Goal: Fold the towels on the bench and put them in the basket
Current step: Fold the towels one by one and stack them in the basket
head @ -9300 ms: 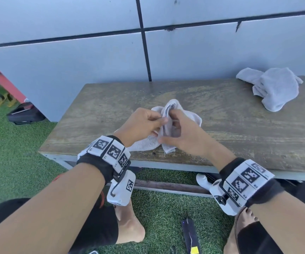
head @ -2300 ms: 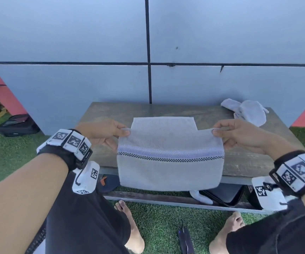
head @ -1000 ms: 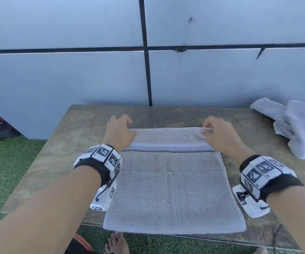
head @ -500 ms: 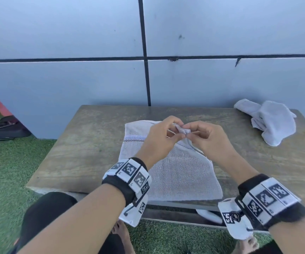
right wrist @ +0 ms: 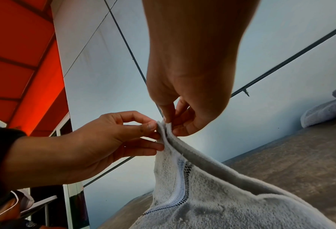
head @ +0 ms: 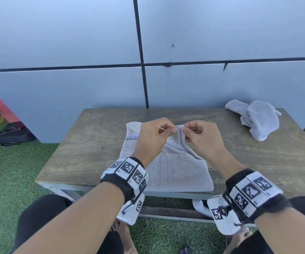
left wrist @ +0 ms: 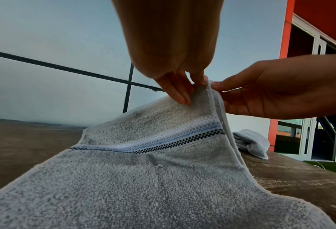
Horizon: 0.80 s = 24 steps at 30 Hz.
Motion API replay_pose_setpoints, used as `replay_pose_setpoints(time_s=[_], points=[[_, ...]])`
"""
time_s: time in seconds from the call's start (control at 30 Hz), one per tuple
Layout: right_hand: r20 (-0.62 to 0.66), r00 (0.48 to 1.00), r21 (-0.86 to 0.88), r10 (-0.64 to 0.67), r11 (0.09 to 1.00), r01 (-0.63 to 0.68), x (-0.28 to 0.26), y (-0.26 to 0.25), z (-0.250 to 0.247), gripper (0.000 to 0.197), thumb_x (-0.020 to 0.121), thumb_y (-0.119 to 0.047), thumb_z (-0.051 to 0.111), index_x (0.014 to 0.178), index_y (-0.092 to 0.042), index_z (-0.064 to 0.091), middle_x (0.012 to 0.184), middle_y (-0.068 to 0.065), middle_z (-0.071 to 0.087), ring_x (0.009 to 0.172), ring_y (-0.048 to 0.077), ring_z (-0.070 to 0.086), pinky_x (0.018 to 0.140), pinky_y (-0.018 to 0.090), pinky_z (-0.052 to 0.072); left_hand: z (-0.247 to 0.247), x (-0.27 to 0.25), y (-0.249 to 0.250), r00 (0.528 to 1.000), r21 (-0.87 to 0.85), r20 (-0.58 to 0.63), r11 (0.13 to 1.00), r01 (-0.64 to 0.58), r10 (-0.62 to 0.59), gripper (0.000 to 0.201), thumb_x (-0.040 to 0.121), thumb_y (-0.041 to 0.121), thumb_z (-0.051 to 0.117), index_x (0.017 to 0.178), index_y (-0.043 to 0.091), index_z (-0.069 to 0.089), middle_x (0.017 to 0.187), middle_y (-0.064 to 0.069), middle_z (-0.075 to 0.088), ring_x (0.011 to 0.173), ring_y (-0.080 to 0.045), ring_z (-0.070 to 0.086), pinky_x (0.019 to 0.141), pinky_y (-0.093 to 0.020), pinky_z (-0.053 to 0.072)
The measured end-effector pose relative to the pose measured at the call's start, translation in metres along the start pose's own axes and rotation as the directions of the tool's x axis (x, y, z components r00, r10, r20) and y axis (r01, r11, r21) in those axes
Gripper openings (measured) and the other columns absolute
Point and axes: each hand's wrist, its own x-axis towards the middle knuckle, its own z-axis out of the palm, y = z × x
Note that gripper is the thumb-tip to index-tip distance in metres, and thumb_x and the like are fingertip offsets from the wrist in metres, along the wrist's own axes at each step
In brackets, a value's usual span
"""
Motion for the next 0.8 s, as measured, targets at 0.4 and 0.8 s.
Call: replay_pose_setpoints(time_s=[0.4, 0.8], points=[[0.062, 0.994, 0.107, 0.088, 0.99, -0.095, -0.0029, -0.0015, 0.0035, 0.007, 0.091, -0.012, 0.071, 0.087, -0.005, 0.072, 0.075, 0.004, 0.075, 0.069, 0.012, 0.07, 0.071, 0.029, 0.06, 0.0061, -0.0029, 0.0005, 0.998, 0.042, 0.044, 0.998, -0.039, 0.037, 0.026, 0.083, -0.008, 0.07, 0.095, 0.014, 0.075, 0.097, -0.001, 0.074, 0.09, -0.01, 0.072, 0.086, -0.029, 0.059], [-0.017, 0.999, -0.013, 0.029, 0.999, -0.029, -0.0006, -0.0007, -0.0022, 0.012, 0.091, -0.011, 0.068, 0.08, -0.015, 0.071, 0.074, 0.006, 0.074, 0.066, 0.015, 0.065, 0.073, 0.038, 0.059, 0.003, 0.0065, -0.0037, 0.968, 0.285, 0.136, 0.927, -0.243, 0.212, 0.006, 0.089, 0.015, 0.07, 0.088, 0.016, 0.065, 0.098, 0.009, 0.057, 0.095, -0.011, 0.058, 0.084, -0.011, 0.036]])
